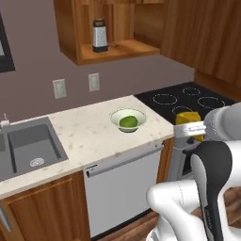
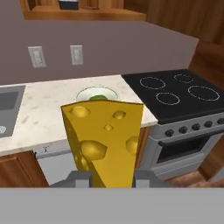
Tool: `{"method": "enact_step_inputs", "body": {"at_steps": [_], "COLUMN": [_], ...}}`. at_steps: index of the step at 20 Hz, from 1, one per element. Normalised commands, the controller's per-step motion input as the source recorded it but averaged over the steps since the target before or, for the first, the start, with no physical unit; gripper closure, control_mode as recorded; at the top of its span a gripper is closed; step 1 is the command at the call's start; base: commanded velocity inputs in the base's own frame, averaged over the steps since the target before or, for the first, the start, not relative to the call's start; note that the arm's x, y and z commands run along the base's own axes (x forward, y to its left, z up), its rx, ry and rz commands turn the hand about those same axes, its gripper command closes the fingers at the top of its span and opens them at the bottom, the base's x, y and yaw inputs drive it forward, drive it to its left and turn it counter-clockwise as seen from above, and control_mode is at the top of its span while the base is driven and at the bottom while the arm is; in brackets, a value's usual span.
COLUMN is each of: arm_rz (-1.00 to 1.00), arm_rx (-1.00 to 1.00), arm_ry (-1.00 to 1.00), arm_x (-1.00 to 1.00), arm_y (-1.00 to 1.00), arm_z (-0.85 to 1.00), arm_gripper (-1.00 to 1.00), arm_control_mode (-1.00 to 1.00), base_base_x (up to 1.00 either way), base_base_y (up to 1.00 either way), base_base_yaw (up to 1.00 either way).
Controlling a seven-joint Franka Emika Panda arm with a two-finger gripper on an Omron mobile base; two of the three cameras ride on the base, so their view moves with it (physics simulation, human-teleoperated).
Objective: Pick the cheese from the fridge and the cheese grater from the cabinet and place them next to the salad bowl.
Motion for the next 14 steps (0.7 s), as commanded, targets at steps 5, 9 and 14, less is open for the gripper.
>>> {"method": "enact_step_inputs", "body": {"at_steps": [5, 9, 14], "arm_rz": [0.00, 0.00, 0.00], "arm_rx": [0.00, 0.00, 0.00], "arm_ry": [0.00, 0.00, 0.00], "arm_x": [0.00, 0.00, 0.00], "arm_y": [0.00, 0.00, 0.00], "arm_z": [0.00, 0.00, 0.00], "arm_gripper": [1.00, 1.00, 1.00], "arm_control_mode": [1.00, 1.00, 1.00], "base_base_x": [0.40, 0.48, 0.86], "base_base_y": [-0.37, 0.22, 0.07], "base_base_yaw": [-0.13, -0.04, 0.05]}}
